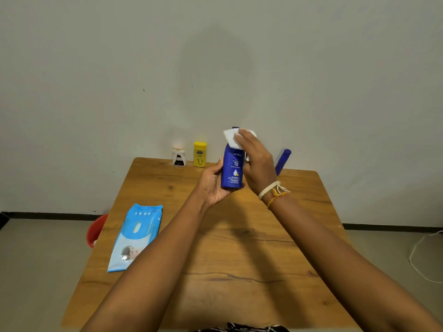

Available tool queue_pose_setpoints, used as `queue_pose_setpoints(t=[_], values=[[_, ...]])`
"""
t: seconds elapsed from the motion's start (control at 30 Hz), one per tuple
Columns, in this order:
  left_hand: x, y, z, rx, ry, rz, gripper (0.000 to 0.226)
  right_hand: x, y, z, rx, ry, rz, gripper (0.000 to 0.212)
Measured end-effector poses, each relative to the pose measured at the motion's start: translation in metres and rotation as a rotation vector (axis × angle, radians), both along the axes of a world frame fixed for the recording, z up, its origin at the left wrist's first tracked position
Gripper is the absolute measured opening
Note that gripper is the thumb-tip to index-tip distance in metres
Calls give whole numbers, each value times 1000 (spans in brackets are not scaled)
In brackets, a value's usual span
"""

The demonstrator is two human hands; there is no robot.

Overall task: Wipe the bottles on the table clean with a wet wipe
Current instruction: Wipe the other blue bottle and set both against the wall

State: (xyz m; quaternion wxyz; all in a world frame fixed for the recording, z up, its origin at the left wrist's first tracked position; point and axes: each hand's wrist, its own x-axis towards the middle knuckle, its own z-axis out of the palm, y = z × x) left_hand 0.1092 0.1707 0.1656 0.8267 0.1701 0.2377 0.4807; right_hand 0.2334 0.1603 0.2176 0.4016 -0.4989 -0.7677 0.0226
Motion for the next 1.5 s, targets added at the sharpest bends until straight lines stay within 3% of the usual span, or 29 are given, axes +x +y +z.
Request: queue_pose_setpoints(t=[0.23,0.37,0.5,0.63,0.83,0.93,1.17,1.27,1.4,1.5], values=[[-18,11,8,41,26,44,62,-10,-41,-53,26,-218,118,55],[-24,13,0,52,32,39,71,-6,-49,-48,67,-161,140,41],[-21,11,-2,44,26,31,54,-10,-7,-10,61,44,29,46],[-17,8,3,35,19,32,43,-15,20,2,-2,-55,15,56],[-23,13,7,26,-48,70,57,-20,-15,-41,27,-144,41,66],[-29,16,3,12,-11,106,62,-14,-38,-59,31,-157,91,61],[-25,14,-2,7,88,105,66,-17,-6,-4,48,292,5,38],[-19,14,-1,11,107,96,48,-21,19,10,-33,246,38,44],[-16,17,7,25,54,169,60,-29,6,-14,-82,164,76,53],[-18,19,8,1,57,191,47,-33,-26,-43,-56,107,46,64]])
